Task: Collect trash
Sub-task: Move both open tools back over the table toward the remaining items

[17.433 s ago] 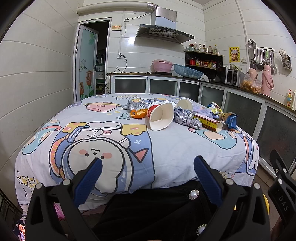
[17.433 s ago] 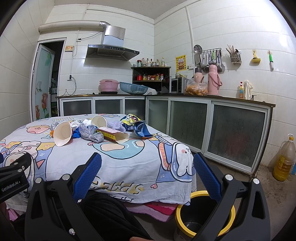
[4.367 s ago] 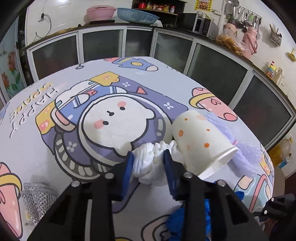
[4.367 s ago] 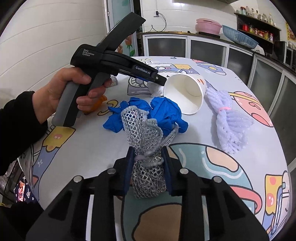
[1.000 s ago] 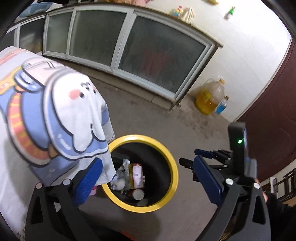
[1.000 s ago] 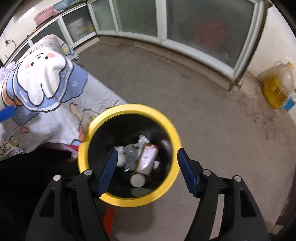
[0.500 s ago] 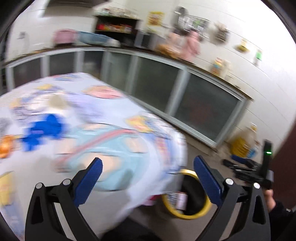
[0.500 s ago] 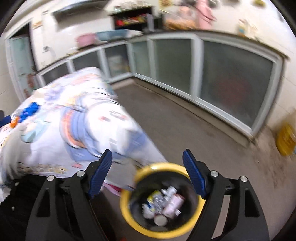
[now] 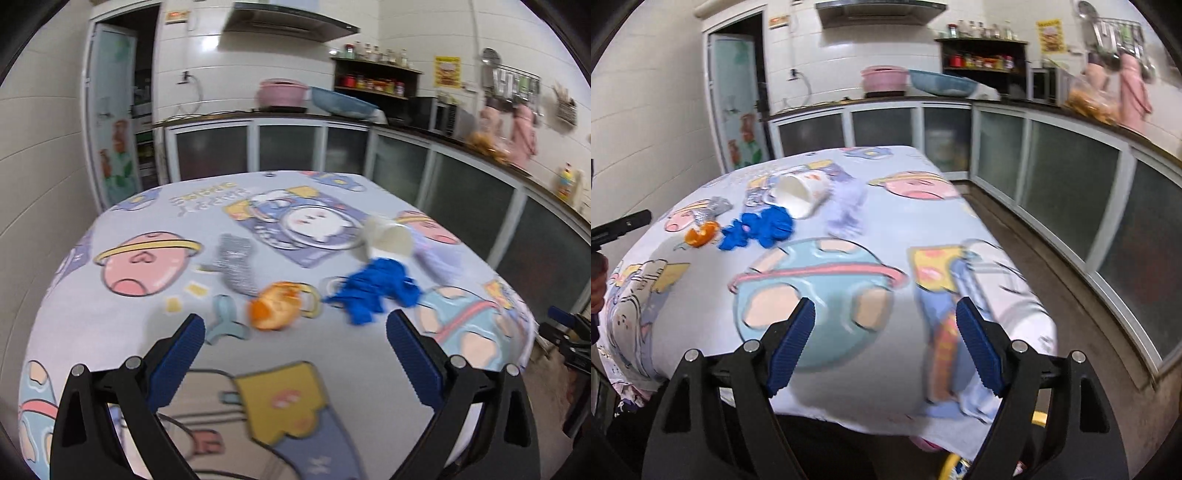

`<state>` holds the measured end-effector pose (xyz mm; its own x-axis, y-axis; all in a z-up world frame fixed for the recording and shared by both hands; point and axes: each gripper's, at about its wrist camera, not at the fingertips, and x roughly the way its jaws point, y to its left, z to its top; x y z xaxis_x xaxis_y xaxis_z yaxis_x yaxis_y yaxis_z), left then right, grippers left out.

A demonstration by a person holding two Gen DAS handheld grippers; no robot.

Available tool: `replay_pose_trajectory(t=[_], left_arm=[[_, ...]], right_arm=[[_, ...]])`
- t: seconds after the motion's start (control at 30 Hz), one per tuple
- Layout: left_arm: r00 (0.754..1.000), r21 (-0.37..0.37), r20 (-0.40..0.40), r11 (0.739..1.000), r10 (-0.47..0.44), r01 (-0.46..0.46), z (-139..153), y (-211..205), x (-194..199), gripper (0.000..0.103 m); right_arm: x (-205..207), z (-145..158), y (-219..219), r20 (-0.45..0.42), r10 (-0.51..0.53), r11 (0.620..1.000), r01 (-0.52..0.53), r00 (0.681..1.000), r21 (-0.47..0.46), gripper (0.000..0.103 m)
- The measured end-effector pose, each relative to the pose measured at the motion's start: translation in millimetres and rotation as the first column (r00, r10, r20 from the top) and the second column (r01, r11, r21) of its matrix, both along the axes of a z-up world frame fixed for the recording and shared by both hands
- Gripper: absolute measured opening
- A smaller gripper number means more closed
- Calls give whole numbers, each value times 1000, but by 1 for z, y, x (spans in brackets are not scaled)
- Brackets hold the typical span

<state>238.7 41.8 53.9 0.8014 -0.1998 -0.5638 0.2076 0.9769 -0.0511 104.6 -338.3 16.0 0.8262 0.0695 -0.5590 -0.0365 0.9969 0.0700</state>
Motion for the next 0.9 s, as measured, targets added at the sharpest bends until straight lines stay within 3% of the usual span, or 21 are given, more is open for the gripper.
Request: replay_pose_trajectory(t=[0.13, 0.4, 0.9], left_arm=[[999, 19, -28, 999, 33, -33, -10, 15, 17, 95], [996, -18, -80, 999, 47, -49, -30, 24, 38, 95], [994, 3, -101, 1000, 31, -30, -22, 34, 76, 95]], right_arm=[[19, 6, 24, 9, 36, 999, -36, 999, -17, 75], [42, 8, 39, -2, 66, 997, -66, 998, -27, 75], [96, 5, 39, -15, 82, 997, -81, 997, 12, 75]])
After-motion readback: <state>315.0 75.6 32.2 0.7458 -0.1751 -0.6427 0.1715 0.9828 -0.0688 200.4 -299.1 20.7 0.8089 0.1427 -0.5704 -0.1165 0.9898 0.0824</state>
